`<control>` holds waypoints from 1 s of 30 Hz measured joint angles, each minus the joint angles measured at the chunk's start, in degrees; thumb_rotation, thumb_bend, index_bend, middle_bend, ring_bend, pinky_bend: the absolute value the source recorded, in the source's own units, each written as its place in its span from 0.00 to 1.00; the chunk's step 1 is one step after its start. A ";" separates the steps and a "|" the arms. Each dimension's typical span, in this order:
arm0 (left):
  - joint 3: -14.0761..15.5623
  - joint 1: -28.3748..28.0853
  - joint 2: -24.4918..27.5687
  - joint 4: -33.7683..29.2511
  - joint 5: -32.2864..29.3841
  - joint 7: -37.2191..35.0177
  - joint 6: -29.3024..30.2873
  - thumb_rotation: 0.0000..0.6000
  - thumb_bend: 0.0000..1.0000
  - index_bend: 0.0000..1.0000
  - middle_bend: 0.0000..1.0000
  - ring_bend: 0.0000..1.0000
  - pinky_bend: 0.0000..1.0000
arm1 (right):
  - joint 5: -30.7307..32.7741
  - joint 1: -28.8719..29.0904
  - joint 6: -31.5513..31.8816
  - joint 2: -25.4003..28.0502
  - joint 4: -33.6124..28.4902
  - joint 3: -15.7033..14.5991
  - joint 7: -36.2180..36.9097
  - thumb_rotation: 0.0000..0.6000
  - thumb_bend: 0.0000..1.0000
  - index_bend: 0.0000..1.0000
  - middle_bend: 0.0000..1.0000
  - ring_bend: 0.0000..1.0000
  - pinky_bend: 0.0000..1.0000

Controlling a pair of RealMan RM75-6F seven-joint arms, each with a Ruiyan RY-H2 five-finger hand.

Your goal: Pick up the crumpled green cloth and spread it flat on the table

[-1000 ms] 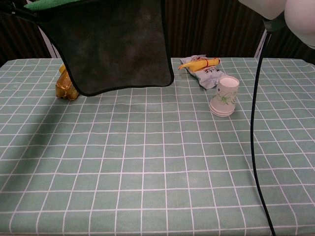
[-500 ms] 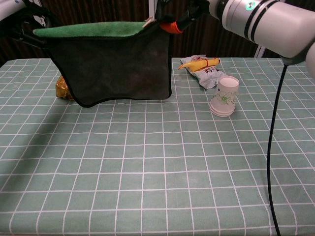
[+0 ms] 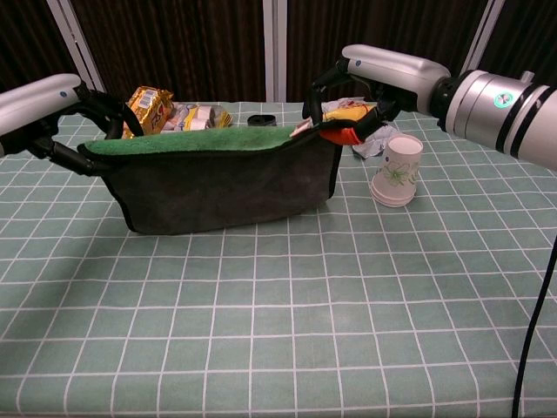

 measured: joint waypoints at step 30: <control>3.71 -4.07 5.33 -8.81 -4.53 9.48 -15.16 0.60 0.07 0.25 0.17 0.12 0.26 | -8.40 -3.94 1.81 -3.84 0.57 -6.76 -9.85 1.00 0.48 0.71 0.31 0.07 0.00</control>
